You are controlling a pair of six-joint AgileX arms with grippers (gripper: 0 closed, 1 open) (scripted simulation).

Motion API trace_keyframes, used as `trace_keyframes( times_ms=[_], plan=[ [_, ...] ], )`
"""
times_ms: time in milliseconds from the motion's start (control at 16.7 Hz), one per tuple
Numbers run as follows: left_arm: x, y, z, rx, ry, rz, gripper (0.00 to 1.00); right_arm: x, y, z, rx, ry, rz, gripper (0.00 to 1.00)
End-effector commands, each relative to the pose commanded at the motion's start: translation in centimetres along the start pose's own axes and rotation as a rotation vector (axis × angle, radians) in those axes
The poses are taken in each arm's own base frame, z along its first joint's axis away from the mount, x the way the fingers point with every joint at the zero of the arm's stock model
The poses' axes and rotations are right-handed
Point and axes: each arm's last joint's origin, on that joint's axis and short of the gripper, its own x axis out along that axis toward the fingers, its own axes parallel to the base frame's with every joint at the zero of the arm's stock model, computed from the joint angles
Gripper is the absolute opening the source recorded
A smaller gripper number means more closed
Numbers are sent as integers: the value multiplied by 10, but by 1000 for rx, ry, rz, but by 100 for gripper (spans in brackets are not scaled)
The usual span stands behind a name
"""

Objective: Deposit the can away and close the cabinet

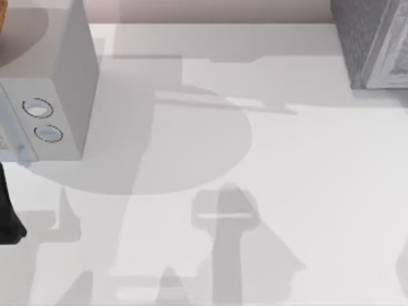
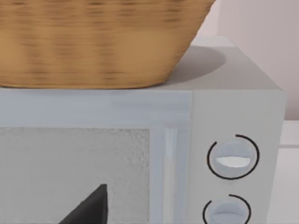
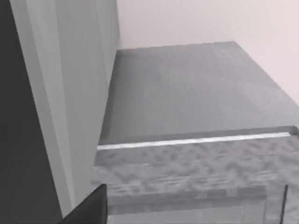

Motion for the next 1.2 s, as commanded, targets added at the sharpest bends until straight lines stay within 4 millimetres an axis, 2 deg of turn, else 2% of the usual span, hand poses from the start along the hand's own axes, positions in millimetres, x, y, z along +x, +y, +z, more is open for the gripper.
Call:
trace_keyframes(
  times_ms=[180,300,480,600,720,840,1080,1140,1200],
  plan=[
    [0,0,0,0,0,0,100,32,65,-6,-12,29,1,100],
    [0,0,0,0,0,0,100,39,116,-9,-35,30,5,100],
    [0,0,0,0,0,0,100,26,183,-10,-65,6,16,100],
    [0,0,0,0,0,0,100,11,212,-8,-73,-20,19,100],
    [0,0,0,0,0,0,100,-4,230,-6,-74,-45,21,100],
    [0,0,0,0,0,0,100,-13,238,-5,-71,-61,23,100],
    [0,0,0,0,0,0,100,-15,240,-4,-70,-64,23,100],
    [0,0,0,0,0,0,100,-22,229,1,-76,-80,-26,100],
    [0,0,0,0,0,0,100,-21,229,1,-76,-80,-25,100]
  ],
)
